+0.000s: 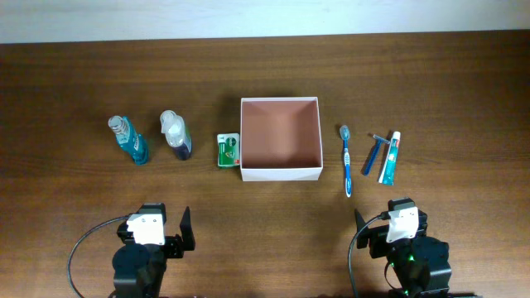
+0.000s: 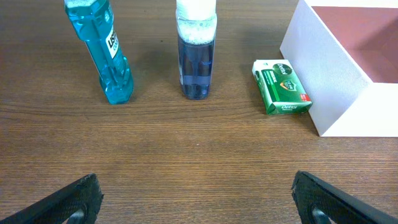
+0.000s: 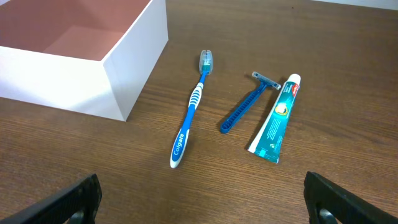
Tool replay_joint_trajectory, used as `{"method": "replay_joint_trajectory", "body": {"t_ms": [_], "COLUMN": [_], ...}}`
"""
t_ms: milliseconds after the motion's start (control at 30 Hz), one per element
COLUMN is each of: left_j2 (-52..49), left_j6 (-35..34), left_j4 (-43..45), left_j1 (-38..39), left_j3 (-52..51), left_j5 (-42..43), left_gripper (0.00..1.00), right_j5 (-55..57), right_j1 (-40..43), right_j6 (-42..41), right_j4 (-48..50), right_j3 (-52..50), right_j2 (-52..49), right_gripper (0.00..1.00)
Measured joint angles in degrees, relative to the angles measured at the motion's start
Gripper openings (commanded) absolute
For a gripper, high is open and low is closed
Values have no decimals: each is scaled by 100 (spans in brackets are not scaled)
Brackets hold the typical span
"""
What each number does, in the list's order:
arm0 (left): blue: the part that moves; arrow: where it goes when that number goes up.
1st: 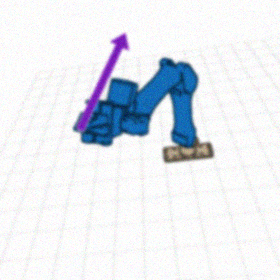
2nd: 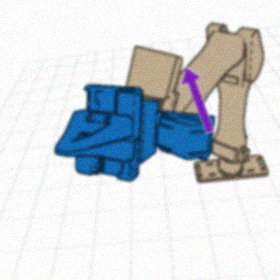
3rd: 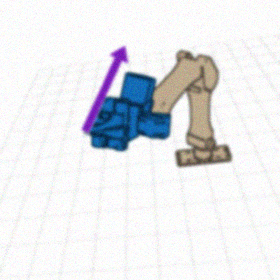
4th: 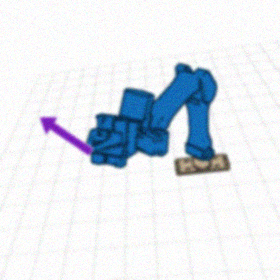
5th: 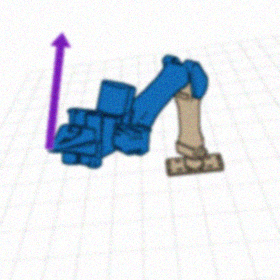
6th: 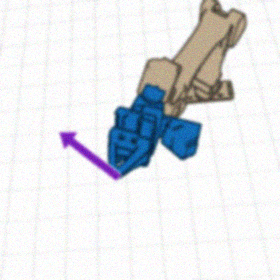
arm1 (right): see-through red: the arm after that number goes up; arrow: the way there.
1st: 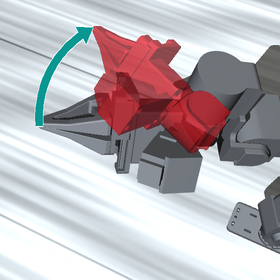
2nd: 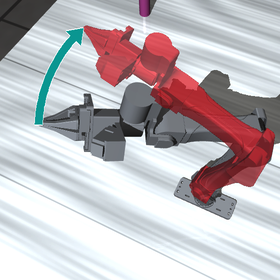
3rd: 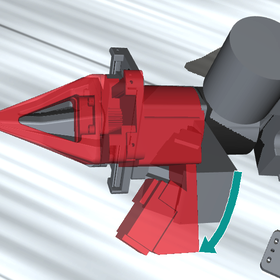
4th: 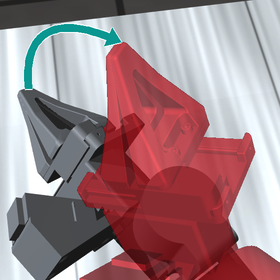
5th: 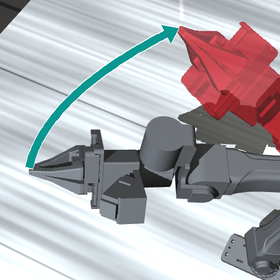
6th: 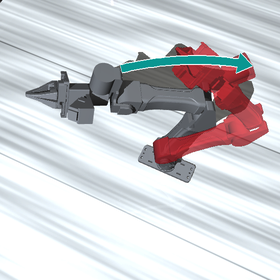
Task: Pack container
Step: 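Move the left gripper toward the blue mouthwash bottle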
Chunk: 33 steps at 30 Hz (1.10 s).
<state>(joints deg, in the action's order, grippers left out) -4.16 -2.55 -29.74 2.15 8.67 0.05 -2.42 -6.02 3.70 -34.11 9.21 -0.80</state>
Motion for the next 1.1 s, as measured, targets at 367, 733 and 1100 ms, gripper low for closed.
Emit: {"method": "replay_joint_trajectory", "body": {"t_ms": [367, 733, 1100], "left_j2": [0, 0, 0], "left_j6": [0, 0, -2], "left_j4": [0, 4, 66], "left_j1": [0, 0, 0], "left_j3": [0, 0, 0], "left_j5": [0, 0, 68], "left_gripper": [99, 99, 99], "right_j5": [0, 0, 0], "right_j1": [0, 0, 0], "right_j6": [-4, 0, -2], "right_j4": [0, 0, 0], "right_j3": [0, 0, 0], "right_j2": [0, 0, 0], "right_gripper": [99, 99, 99]}}
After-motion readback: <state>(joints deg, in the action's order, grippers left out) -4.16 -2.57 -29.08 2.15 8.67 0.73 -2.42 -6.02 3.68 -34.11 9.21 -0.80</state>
